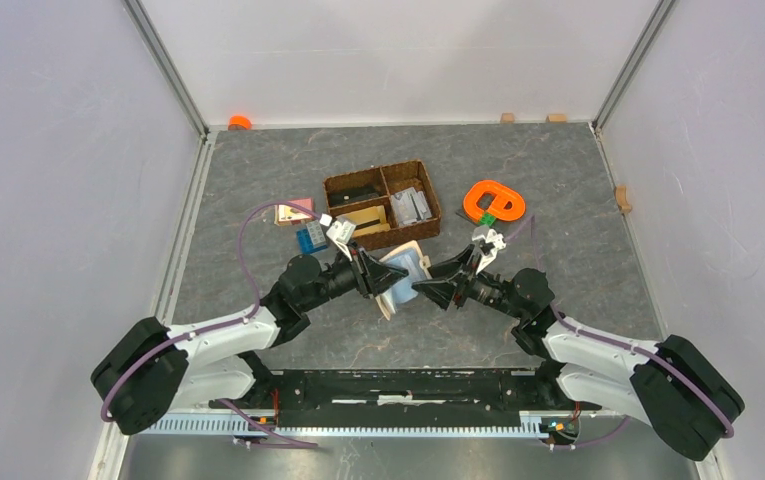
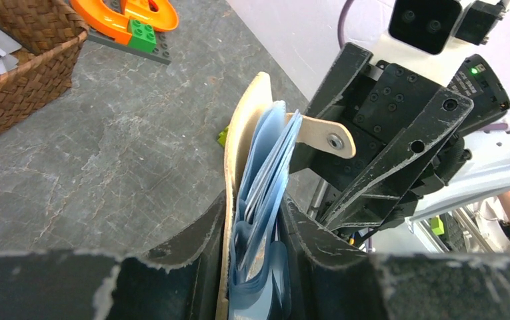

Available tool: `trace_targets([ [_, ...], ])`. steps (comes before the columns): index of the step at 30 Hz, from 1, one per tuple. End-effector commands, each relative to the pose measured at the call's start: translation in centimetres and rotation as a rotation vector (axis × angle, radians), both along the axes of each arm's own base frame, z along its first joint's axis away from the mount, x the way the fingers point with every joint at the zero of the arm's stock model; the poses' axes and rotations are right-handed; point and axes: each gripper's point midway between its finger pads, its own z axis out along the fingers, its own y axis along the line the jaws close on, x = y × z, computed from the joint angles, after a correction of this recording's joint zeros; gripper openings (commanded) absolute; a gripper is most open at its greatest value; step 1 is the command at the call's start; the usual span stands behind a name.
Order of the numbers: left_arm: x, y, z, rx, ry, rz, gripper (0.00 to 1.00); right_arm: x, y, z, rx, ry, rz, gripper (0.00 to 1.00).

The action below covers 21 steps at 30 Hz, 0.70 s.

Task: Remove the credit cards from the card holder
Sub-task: Remove the credit card from the card holder.

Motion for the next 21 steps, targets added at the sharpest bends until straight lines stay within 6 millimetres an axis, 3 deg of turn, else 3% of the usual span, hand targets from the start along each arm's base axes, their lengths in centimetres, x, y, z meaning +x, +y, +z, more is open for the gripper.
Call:
trace_targets([
  [1, -2.0, -1.0, 4.3, -0.137, -0.103, -0.121, 0.11, -1.4, 1.2, 2.5, 0.054, -0.048, 0.097, 0.55],
  [3, -2.4, -1.1, 4.6, -0.147, -0.111, -0.140, 0.09, -1.2, 1.1, 2.6, 0.051, -0.048, 0.087, 0.54],
  [7, -2.4, -1.1, 4.6, -0.149, -0.112, -0.139, 0.07, -1.3, 0.8, 3.0, 0.067, -0.056, 0.082, 0.39],
  [13, -2.8, -1.1, 5.0, -0.163, -0.121, -0.163, 0.05, -1.4, 0.6, 3.2, 0.092, -0.043, 0.097, 0.35],
  [21, -4.4, -1.3, 6.3, -0.202, -0.157, -0.246, 0.02, -0.6, -0.6, 3.1, 0.126, -0.004, 0.068, 0.45],
])
